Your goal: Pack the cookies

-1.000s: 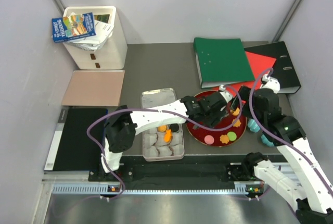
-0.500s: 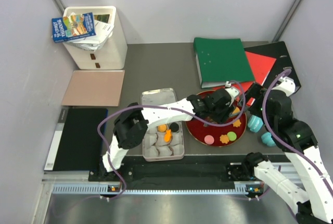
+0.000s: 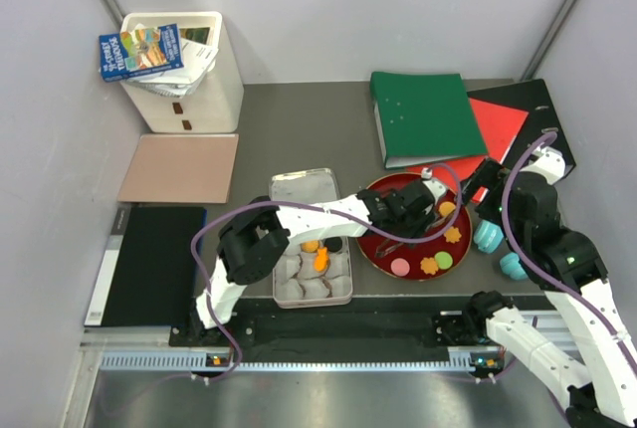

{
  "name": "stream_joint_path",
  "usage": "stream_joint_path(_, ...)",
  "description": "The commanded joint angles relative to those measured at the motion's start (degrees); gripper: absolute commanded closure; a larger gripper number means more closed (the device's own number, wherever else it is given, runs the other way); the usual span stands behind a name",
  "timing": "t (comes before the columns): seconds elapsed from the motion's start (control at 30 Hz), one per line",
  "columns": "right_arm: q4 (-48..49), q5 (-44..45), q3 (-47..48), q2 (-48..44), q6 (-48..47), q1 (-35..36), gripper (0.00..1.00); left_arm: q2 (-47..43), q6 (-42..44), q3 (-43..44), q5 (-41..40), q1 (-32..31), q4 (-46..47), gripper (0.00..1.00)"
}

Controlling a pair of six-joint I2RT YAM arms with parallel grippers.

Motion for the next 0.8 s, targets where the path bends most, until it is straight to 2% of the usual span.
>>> stream_joint_path(0.0, 2.17, -0.11, 0.35, -0.27, 0.71, -0.33, 0.03, -1.25, 1.08, -0.29, -1.45, 0.19, 0.75, 0.42)
stream_joint_path(0.13, 2.09, -0.11, 0.35, -0.19, 0.53, -0.24, 0.03, -0.63, 1.17, 0.50, -1.36, 0.19, 0.40, 0.46)
stream_joint_path(0.33, 2.08, -0.11, 0.17, -0.10, 0.27, -0.24, 0.03, -1.16, 2.57, 0.15, -1.10, 0.19, 0.31, 0.44)
stream_joint_path(0.43, 2.17, -0.38, 0.00, 0.08, 0.26, -0.24, 0.03, -0.55, 2.84, 0.59, -0.74, 0.37, 0.05, 0.48)
stream_joint_path(0.6, 2.35, -0.29, 0.08, 0.25, -0.17, -0.24, 0.03, -1.07, 2.58, 0.94, -2.14, 0.28, -1.18, 0.62)
stream_joint_path(0.77, 3.58, -0.38, 0.08, 0.51, -0.35, -0.24, 0.03, -5.81, 2.58, -0.37, -5.83, 0.81, -3.03, 0.67)
